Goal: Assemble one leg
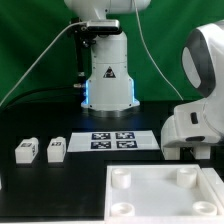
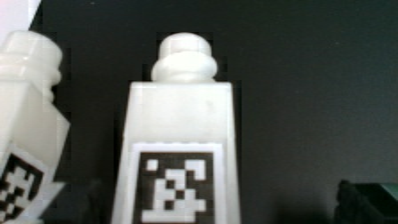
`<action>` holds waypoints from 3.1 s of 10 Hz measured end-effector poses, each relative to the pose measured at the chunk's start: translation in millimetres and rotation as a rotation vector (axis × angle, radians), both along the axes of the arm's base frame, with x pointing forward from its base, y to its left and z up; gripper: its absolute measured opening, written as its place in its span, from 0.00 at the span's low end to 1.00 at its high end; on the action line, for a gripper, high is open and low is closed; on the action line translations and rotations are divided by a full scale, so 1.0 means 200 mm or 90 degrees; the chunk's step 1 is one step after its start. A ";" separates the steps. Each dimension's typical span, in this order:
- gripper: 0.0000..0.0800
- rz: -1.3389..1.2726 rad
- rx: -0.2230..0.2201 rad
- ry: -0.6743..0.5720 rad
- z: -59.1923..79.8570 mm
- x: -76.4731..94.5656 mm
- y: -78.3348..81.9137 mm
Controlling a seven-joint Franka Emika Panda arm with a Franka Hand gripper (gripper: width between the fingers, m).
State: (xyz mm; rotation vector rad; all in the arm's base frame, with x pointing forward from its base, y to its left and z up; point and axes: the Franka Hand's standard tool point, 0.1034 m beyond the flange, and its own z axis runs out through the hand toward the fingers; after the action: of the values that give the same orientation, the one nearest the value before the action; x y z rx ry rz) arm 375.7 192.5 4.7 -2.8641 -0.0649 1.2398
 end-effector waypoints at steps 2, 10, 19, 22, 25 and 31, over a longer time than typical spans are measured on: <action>0.69 0.000 0.000 0.000 0.00 0.00 0.00; 0.36 0.000 0.000 0.000 0.00 0.00 0.00; 0.37 0.016 0.037 -0.242 0.64 0.29 -0.23; 0.37 0.008 0.052 -0.424 0.61 0.35 -0.21; 0.37 0.036 0.081 -0.619 0.80 0.65 -0.41; 0.37 0.011 0.061 -0.955 0.87 0.84 -0.54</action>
Offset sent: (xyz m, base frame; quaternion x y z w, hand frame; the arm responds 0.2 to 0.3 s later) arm 0.0000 0.0000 0.0000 0.0000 0.0000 0.0000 1.0000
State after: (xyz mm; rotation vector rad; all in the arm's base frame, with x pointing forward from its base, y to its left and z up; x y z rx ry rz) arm 544.5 84.8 178.5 -2.8995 -0.1432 -1.0355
